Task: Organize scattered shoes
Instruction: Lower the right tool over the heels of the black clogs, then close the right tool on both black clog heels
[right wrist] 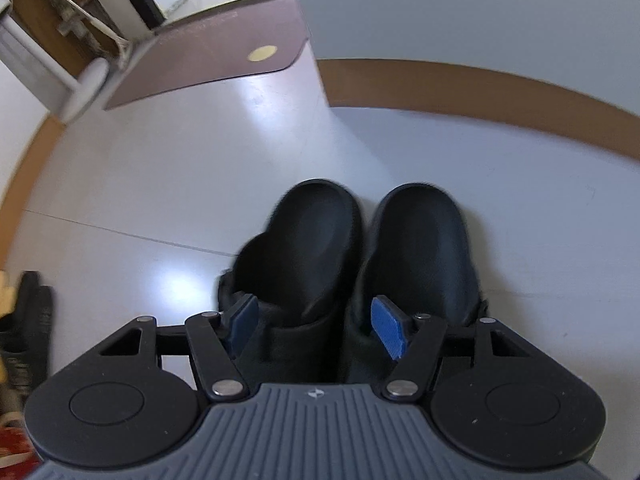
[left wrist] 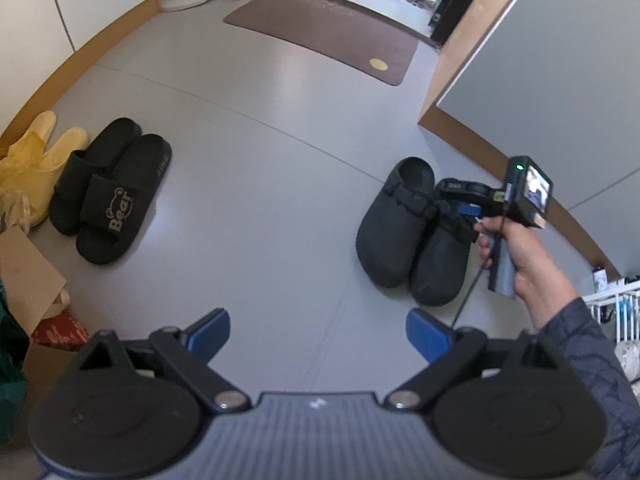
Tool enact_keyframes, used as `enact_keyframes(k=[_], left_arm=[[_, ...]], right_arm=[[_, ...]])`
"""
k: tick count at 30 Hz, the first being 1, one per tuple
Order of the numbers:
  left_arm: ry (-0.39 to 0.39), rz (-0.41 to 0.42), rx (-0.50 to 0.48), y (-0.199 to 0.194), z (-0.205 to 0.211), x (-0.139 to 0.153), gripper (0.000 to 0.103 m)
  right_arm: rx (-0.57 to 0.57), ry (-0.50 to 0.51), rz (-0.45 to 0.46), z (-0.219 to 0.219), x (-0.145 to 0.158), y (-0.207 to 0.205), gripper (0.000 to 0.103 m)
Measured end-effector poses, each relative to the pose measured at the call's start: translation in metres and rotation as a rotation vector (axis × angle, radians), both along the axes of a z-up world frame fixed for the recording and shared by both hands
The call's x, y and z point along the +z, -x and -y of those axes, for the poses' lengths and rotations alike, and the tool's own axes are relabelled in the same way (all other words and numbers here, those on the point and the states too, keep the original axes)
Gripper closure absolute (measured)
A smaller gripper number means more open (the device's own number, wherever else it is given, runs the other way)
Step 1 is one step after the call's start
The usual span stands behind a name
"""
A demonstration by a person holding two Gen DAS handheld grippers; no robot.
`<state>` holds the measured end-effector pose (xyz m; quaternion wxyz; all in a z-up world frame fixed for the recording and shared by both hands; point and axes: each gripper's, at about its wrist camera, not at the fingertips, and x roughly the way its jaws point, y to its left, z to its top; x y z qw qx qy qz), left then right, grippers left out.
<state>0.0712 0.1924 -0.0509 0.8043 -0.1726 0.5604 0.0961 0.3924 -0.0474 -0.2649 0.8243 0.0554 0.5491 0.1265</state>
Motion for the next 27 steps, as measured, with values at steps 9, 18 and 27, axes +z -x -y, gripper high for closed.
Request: enact_keyframes(k=[9,18,27], left_arm=[[0.039,0.009,-0.044,-0.003,0.019,0.003,0.006],[0.069,0.015,-0.045,0.002,0.019,0.004,0.006],[0.144,0.024,-0.026,0.000,0.009,0.009,0.006]], right_arm=[[-0.015,0.007,-0.062,0.000,-0.014,-0.016,0.063],[0.036,0.086,-0.084,-0.008,-0.017,-0.010,0.073],[0.085,0.198,-0.118,-0.017,-0.021,-0.004,0.075]])
